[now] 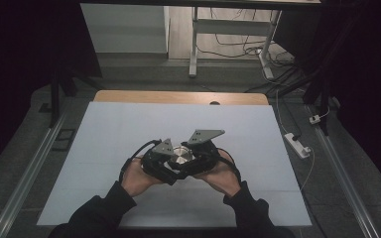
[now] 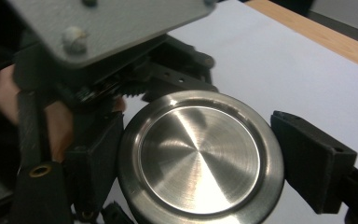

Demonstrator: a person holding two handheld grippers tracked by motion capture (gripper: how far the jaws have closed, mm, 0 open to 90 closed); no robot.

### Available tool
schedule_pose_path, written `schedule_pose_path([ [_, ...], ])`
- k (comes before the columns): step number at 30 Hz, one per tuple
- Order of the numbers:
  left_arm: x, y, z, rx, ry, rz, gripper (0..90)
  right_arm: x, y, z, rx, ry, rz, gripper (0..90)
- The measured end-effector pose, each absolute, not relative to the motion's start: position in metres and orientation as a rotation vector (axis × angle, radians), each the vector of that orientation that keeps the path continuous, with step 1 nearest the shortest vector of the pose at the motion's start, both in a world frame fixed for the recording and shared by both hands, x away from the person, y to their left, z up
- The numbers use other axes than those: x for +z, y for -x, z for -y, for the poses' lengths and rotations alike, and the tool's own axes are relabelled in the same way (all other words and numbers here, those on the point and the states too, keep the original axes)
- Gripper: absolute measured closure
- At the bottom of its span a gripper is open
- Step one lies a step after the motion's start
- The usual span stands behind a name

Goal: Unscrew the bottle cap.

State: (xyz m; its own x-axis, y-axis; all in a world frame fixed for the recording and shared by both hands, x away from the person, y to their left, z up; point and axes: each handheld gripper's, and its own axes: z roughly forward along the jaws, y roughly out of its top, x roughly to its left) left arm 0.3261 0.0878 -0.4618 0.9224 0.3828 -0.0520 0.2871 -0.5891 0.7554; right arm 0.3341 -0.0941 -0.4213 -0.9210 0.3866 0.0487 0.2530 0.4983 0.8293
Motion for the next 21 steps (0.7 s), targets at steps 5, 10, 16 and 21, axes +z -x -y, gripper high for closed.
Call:
schedule_pose_path([
  [5, -0.458, -0.325, -0.090, 0.088, -2.251, -0.343, 15.0, -0.419, -0.342, 0.102, 1.493, -0.344, -2.702, 19.6],
  [10, -0.458, -0.323, -0.090, 0.058, -2.245, -0.296, 14.9, -0.420, -0.350, 0.108, 1.578, -0.125, -2.788, 18.6],
  [16, -0.459, -0.326, -0.095, 0.128, -2.211, -0.443, 14.9, -0.411, -0.344, 0.109, 1.543, -0.381, -2.705, 0.4],
  [21, -0.460, -0.327, -0.097, 0.198, -2.208, -0.534, 14.9, -0.408, -0.336, 0.105, 1.386, -0.572, -2.580, 1.9],
])
